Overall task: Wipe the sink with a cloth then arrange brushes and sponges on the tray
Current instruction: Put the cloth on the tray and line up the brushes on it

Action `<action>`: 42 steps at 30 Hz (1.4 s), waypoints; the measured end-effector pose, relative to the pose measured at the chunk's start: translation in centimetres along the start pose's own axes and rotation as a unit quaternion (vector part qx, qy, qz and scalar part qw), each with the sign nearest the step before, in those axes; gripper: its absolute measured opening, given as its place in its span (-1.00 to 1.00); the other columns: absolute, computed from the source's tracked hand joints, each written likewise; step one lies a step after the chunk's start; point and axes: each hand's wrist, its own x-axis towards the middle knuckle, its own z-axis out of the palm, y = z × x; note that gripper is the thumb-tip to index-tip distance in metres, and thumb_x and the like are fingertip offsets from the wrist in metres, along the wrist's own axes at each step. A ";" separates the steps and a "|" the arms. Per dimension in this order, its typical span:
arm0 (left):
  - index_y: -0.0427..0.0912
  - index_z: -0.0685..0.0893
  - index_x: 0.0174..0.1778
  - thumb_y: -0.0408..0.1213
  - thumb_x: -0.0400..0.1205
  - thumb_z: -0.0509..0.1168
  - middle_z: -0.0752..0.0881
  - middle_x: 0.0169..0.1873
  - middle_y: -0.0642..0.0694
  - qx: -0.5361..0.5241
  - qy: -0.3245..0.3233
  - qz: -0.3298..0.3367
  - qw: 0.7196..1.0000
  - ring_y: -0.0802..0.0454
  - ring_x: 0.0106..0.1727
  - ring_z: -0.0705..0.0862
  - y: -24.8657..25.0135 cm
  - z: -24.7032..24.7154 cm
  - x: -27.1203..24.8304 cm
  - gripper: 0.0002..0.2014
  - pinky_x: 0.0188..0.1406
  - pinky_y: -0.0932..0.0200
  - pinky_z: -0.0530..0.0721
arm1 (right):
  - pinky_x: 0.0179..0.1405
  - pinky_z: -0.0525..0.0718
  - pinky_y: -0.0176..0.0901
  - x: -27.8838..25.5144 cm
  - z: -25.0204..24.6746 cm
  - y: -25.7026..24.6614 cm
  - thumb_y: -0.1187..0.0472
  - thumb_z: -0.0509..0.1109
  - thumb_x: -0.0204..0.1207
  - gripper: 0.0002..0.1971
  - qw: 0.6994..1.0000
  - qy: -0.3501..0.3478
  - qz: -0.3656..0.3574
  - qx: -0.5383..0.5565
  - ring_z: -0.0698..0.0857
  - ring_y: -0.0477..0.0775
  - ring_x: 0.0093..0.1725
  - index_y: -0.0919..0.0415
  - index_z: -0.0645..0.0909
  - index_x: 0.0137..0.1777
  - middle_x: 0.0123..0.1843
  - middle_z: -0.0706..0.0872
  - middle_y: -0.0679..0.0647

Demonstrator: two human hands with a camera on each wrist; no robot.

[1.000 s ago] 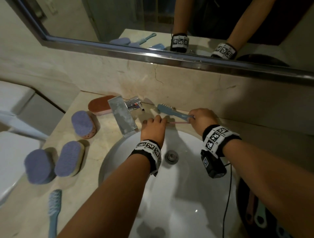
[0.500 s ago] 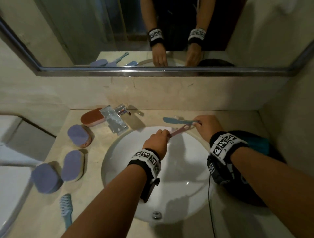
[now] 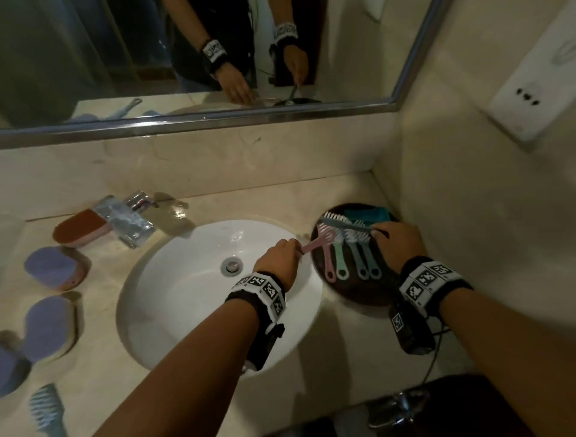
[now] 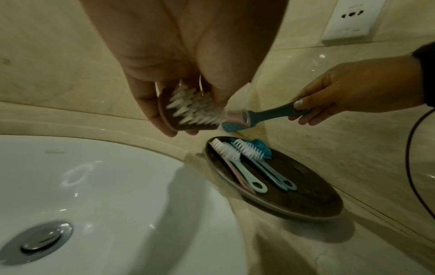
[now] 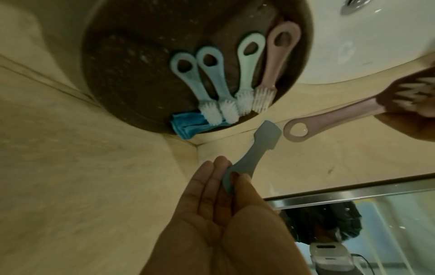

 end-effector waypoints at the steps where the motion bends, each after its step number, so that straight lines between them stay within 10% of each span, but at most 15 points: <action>1: -0.13 0.53 0.18 -0.27 0.70 0.01 0.59 0.10 -0.18 0.005 -0.001 0.003 1.000 -0.19 0.08 0.61 0.7 0.4 0.3 -0.76 0.16 -0.13 0.60 | 0.25 0.62 0.01 -0.1 -0.1 1.0 0.27 0.24 0.64 -0.73 1.000 0.009 0.010 0.005 0.71 0.29 0.14 0.39 0.71 0.16 0.14 0.77 0.32; 8: -0.14 0.48 0.32 -0.23 0.70 0.05 0.56 0.24 -0.21 0.033 -0.022 0.010 0.999 -0.22 0.23 0.59 4.9 3.3 2.0 -0.70 0.25 -0.16 0.59 | 0.23 0.60 0.02 0.3 -0.6 7.4 0.27 0.21 0.65 -0.69 0.994 0.075 0.075 0.038 0.68 0.34 0.19 0.34 0.66 0.28 0.22 0.72 0.35; 42: -0.16 0.51 0.33 -0.23 0.70 0.12 0.52 0.30 -0.20 0.077 -0.062 0.075 0.992 -0.19 0.34 0.52 9.3 6.6 9.4 -0.71 0.35 -0.09 0.51 | 0.31 0.57 0.02 4.2 2.6 12.5 0.18 0.18 0.62 -0.67 0.962 -0.104 0.243 0.068 0.63 0.27 0.29 0.12 0.61 0.32 0.36 0.65 0.17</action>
